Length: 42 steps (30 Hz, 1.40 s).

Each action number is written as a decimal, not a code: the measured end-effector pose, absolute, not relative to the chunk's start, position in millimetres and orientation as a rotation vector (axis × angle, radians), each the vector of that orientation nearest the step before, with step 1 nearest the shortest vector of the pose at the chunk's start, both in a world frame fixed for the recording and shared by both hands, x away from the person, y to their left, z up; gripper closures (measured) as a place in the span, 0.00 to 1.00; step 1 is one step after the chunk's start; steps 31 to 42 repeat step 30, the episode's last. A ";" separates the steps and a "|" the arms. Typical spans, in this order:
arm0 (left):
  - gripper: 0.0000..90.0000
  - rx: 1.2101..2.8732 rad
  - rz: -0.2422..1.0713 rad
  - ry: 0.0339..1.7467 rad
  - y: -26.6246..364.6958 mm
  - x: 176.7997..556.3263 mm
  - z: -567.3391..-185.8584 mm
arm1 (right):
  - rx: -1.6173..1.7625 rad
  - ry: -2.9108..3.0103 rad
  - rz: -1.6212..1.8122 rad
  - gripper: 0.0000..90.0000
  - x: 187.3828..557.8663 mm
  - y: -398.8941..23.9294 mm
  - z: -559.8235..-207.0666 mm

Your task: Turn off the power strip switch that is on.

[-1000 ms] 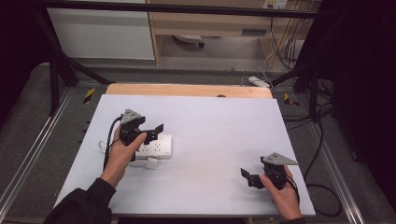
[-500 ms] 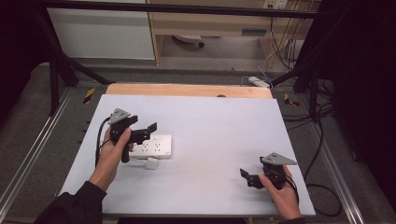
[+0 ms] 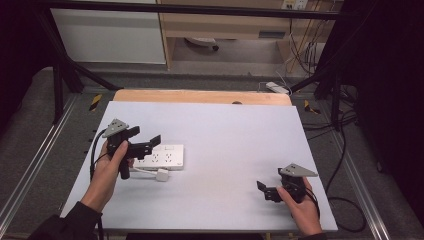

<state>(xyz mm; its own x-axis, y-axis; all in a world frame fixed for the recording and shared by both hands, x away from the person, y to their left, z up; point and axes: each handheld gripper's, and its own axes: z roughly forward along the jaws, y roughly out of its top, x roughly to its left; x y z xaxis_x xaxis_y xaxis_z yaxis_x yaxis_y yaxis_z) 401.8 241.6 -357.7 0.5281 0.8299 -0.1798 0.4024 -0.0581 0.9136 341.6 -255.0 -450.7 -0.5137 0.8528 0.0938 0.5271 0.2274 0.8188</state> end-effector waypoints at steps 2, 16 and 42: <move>0.07 1.665 0.486 1.058 246.4 395.6 -358.7 | 1.272 2.134 1.188 0.03 341.9 -255.0 -451.0; 0.09 1.622 0.517 1.103 285.5 332.7 -395.2 | 1.253 2.145 1.161 0.03 343.1 -253.5 -452.1; 0.08 1.761 0.473 1.116 296.8 303.1 -427.6 | 1.304 2.104 1.081 0.04 349.5 -256.4 -456.9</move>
